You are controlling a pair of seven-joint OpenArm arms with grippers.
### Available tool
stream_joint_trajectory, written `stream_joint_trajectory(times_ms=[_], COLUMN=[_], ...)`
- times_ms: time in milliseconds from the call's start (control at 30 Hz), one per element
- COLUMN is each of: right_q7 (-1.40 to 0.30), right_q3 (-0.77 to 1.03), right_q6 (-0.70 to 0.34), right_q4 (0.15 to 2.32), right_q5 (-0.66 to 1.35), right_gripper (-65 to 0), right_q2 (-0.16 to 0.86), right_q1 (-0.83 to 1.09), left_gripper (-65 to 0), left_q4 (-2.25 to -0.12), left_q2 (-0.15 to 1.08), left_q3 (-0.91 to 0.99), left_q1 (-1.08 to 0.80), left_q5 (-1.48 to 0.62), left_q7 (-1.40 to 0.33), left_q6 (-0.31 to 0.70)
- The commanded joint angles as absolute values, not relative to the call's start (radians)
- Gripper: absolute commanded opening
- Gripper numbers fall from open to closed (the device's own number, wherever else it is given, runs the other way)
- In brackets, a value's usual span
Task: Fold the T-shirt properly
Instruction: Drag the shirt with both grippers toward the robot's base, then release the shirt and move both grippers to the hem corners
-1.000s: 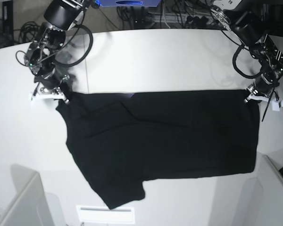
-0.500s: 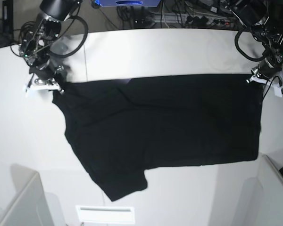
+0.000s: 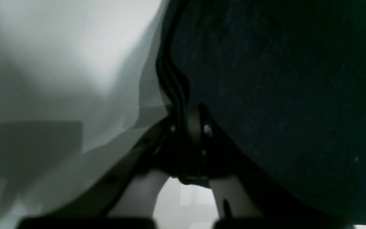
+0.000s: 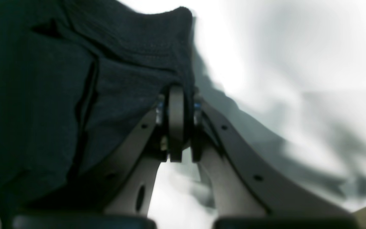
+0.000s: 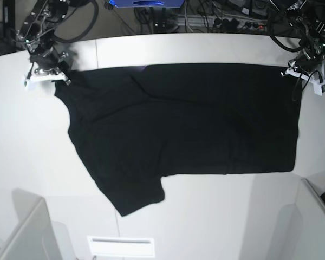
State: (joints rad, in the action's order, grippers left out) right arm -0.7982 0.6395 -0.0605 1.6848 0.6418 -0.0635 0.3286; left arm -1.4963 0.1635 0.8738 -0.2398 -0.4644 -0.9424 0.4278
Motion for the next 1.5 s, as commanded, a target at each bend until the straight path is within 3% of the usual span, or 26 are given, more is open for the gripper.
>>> stream_joint_trajectory(times_ms=[0,367,1467], right_q7=[-0.776,-0.862,-0.911], right_q3=[0.647,0.786,0.783], right_q6=[-0.051,-0.053,-0.048], right_q4=[1.705,1.707,1.811], right_q5=[0.674,0.762,0.753], right_gripper=[-65.0,-65.0,-65.0], right_q2=[-0.047,-0.053,-0.054], right_q1=[0.338,0.377,0.467], left_gripper=[-65.0,-65.0,-65.0], left_q4=[-1.501,-1.577,-1.615], left_q2=[0.173,0.171,0.122], left_q3=[0.878,0.878,0.888], left_q1=[-0.255,-0.349,-0.444], left_q5=[-0.423,-0.424,-0.426], left_q7=[-0.969,-0.97,-0.97], left_q6=[0.418,0.418,0.418])
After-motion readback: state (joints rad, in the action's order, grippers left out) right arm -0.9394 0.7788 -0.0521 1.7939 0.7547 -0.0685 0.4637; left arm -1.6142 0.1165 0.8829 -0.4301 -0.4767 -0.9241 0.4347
